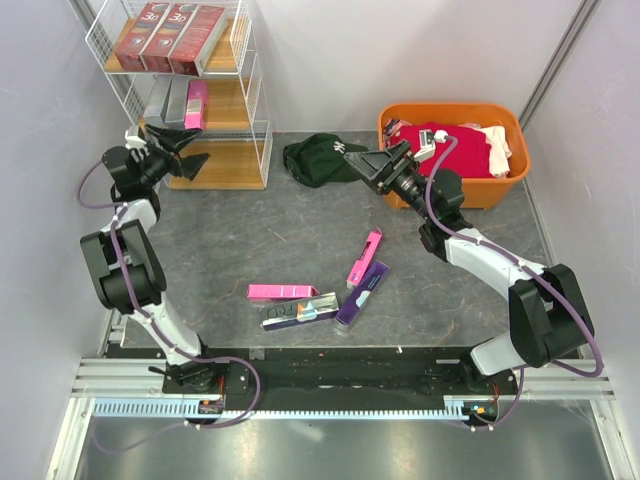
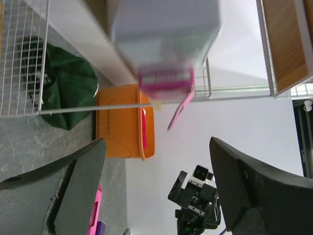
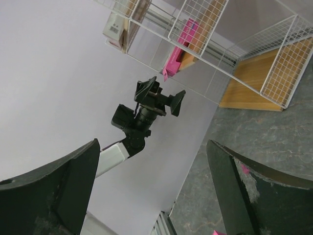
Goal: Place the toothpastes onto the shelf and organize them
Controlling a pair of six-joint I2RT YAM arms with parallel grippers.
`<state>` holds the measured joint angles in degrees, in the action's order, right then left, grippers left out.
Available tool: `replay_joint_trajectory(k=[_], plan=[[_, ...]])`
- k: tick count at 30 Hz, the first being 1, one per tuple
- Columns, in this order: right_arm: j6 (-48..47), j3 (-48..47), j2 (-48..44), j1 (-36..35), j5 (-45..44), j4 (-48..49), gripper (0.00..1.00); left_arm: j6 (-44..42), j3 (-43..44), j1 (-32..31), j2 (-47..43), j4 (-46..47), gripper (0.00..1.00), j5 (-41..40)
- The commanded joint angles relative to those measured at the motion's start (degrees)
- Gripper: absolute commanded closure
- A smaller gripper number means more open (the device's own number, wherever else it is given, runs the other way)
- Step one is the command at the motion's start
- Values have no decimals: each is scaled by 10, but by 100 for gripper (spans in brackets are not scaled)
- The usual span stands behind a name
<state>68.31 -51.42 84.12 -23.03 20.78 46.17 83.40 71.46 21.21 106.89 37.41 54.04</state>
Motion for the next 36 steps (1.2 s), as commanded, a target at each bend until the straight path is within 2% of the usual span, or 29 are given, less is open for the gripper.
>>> replay_joint_trajectory(k=[1,6,7,9,11,13,15,18,22,27,35,36], plan=[[-34,-11,-19,2,2,-33,2,-51,-78,-1,-113,41,5,5],[-97,-9,-40,3,6,-82,2,-109,-160,-3,-200,-3,3,18],[-106,-8,-44,2,6,-100,2,-144,-181,-4,-214,-20,3,25],[-132,-8,-52,2,2,-127,2,-193,-200,-8,-264,-100,3,20],[-151,-11,-54,2,9,-163,2,-282,-217,-16,-295,-175,3,6],[-183,-14,-54,2,18,-195,2,-372,-219,-33,-338,-293,3,-33],[-197,-23,-53,1,7,-231,2,-415,-223,-47,-371,-370,3,-74],[-236,-53,-42,2,-33,-344,2,-470,-228,-71,-396,-448,3,-128],[-266,-68,-26,2,-96,-459,2,-521,-232,-105,-414,-513,3,-225],[-296,-108,26,1,-114,-582,2,-545,-224,-139,-409,-542,3,-292],[-317,-68,73,2,-142,-624,3,-564,-197,-180,-372,-571,3,-315],[-322,-65,75,2,-144,-630,5,-566,-193,-182,-371,-572,3,-315]])
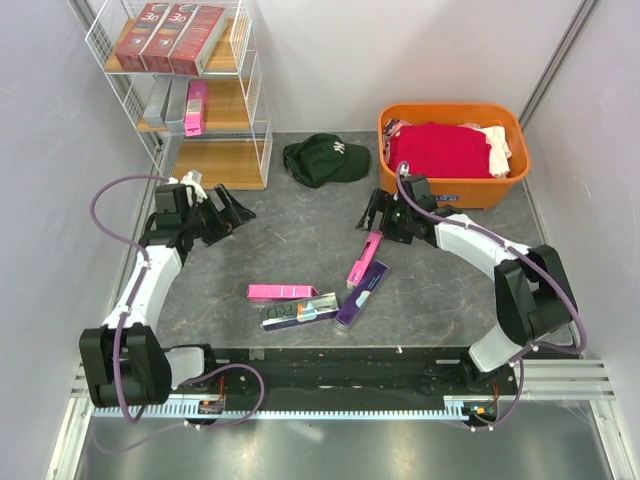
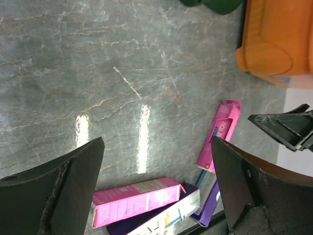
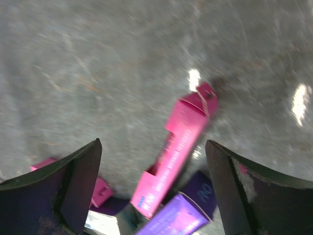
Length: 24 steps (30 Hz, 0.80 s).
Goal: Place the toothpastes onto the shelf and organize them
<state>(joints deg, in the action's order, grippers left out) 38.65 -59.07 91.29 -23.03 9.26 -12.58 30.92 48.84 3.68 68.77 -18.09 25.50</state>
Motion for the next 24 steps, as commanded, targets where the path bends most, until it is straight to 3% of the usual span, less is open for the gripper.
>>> replay_joint_trajectory(k=[1,6,17,24], plan=[[-27,15,5,1,-31,-43,9,-41,35,-9,13,-17,3,-30],[-40,20,35,1,-33,-44,20,-41,33,-15,27,-17,3,-28],[-60,-21,109,-2,-18,-39,33,-42,34,-19,37,-17,3,-20],[-64,-26,126,-8,-7,-42,54,-45,35,-25,36,-26,3,-19]])
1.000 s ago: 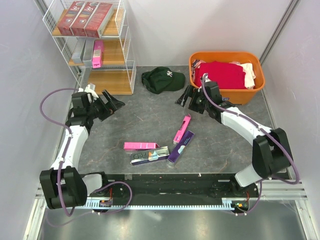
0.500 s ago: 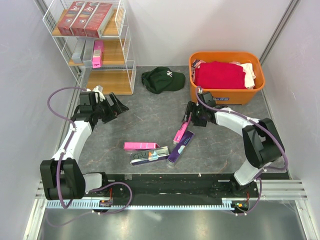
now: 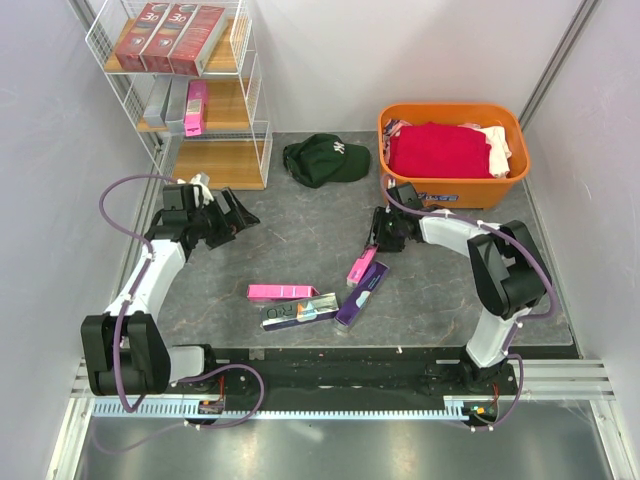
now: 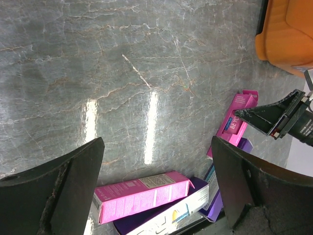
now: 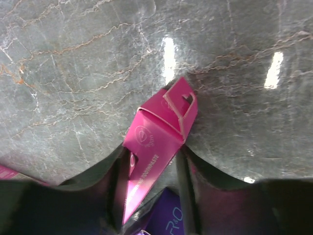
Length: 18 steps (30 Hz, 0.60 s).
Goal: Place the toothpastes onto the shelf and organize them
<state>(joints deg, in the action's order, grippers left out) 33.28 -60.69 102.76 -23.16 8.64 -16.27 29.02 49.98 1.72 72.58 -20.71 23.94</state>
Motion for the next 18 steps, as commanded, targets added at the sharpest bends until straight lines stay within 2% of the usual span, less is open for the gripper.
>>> replay_joint_trajectory(k=[1,8,18], plan=[[-9,-10,10,-6,-2,-5,56,-26,25,-6,-3,1,3,-4],[1,-29,-33,-6,-2,8,66,-19,45,-8,-10,-1,2,41],[58,-60,-128,-6,-44,79,69,37,59,-11,-18,58,2,108]])
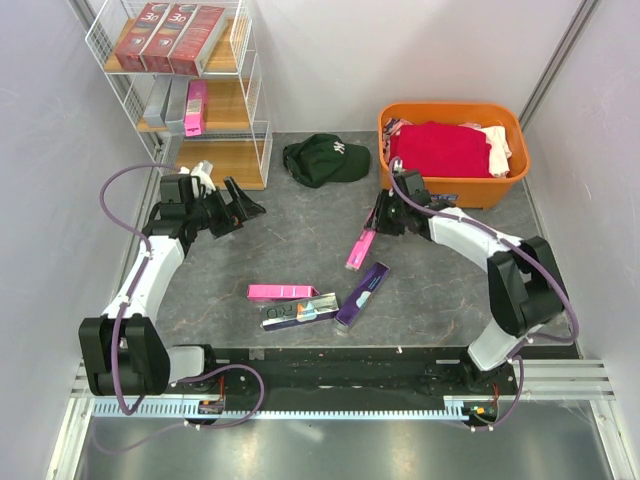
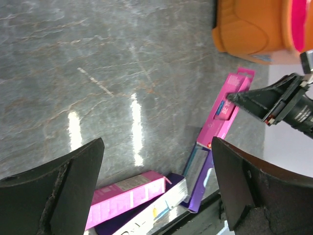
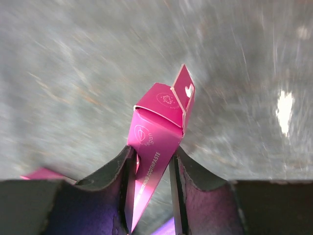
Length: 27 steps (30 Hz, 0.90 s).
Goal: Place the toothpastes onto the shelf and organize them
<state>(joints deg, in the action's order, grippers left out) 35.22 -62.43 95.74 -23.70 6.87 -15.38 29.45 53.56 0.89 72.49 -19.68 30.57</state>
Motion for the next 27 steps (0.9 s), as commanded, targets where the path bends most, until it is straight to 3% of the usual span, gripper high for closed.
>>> replay_joint_trajectory(k=[1,10,19,25,27], plan=[[46,-44,-64,0,-34,81,69,41,21,-20,-17,68,2,48],[130,-13,-180,0,-97,276,70,210,25,-72,20,247,2,147],[161,64,-306,0,-155,453,70,474,7,-130,94,612,0,217],[154,65,-336,-1,-163,468,69,674,17,-188,174,887,0,198],[156,64,-340,0,-163,470,69,707,29,-212,196,931,0,187]])
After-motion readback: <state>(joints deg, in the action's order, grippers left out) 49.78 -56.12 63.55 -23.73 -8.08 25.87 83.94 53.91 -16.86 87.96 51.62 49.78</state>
